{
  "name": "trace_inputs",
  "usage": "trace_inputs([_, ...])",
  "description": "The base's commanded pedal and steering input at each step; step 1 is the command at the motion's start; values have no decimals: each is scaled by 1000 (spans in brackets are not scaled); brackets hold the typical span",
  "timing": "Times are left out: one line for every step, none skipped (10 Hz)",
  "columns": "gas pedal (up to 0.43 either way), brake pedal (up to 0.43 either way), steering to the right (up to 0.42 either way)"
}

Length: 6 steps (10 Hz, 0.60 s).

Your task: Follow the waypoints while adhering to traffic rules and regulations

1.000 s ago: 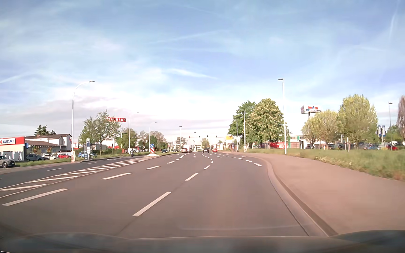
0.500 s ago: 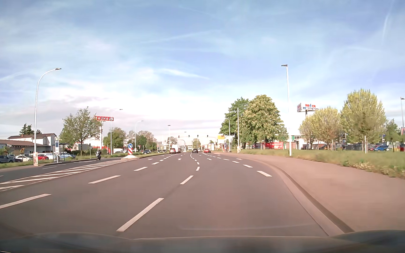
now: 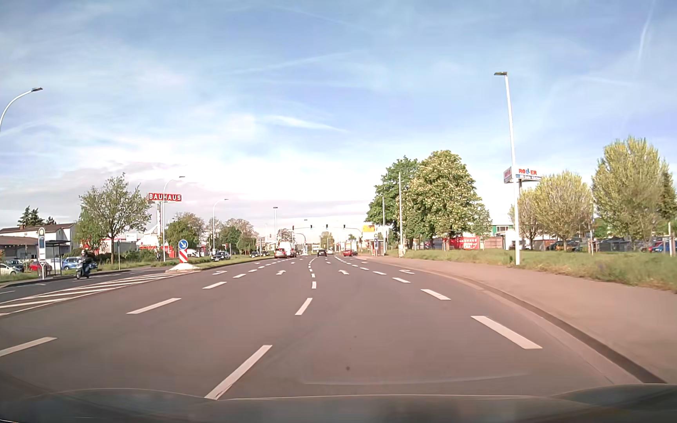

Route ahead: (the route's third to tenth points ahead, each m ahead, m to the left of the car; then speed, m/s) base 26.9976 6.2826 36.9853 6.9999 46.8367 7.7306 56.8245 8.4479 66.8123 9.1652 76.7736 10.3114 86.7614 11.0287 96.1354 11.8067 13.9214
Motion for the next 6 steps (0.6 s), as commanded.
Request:
trace_inputs([39,0,-20])
trace_inputs([39,0,-23])
trace_inputs([39,0,-25])
trace_inputs([39,0,-26])
trace_inputs([39,0,-27])
trace_inputs([39,0,-27])
